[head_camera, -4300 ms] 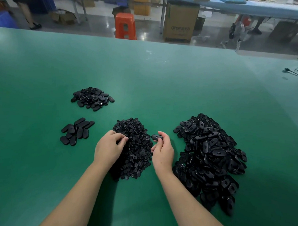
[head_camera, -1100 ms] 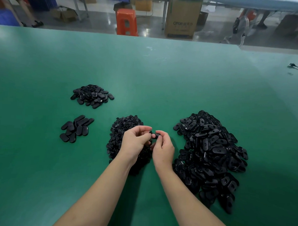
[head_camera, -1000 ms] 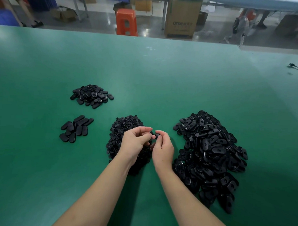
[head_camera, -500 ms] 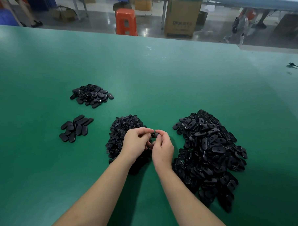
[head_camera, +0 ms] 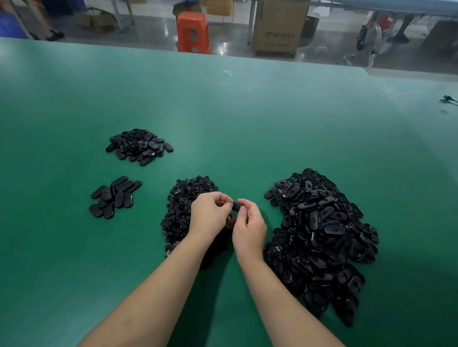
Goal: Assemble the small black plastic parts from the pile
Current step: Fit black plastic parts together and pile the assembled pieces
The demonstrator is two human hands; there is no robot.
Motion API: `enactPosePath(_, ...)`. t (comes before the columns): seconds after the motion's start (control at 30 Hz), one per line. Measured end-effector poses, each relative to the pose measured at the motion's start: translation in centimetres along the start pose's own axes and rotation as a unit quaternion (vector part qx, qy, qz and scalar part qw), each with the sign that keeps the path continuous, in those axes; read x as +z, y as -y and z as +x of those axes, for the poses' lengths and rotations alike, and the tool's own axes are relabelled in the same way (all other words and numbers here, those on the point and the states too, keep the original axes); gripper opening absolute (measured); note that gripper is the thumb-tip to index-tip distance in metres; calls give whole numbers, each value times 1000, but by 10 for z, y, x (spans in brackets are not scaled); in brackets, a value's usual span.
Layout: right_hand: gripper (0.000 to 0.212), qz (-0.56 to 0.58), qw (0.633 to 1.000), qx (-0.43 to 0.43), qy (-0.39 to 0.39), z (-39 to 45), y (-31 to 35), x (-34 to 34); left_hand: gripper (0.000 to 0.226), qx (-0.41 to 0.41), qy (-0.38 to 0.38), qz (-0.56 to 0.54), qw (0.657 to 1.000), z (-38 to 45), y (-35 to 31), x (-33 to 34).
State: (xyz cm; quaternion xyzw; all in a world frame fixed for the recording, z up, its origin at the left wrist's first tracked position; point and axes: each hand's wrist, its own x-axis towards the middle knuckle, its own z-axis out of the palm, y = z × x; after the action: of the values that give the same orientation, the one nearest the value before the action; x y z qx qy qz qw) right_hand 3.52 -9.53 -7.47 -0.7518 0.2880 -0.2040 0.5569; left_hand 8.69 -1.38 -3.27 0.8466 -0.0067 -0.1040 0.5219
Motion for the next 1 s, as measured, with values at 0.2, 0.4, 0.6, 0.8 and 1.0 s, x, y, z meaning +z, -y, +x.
enactPosePath(0.2, 26, 8, 1000, 1, -1, 1, -2, 0, 15, 2, -8, 21, 1000, 0, 0, 0)
enactPosePath(0.4, 29, 3, 1000, -8, 5, 1, -3, 0, 15, 3, 9, 8, 1000, -2, 2, -1)
enactPosePath(0.6, 26, -8, 1000, -26, 11, 1, -5, 1, 14, 18, 11, 37, 999, -2, -2, 0)
enactPosePath(0.8, 25, -15, 999, -25, 14, 1, -6, 0, 13, 29, 8, 67, 997, -1, -3, 0)
enactPosePath(1.0, 25, 1, 1000, -18, 13, 2, -5, 0, 18, 28, 13, 74, 997, 5, 1, -3)
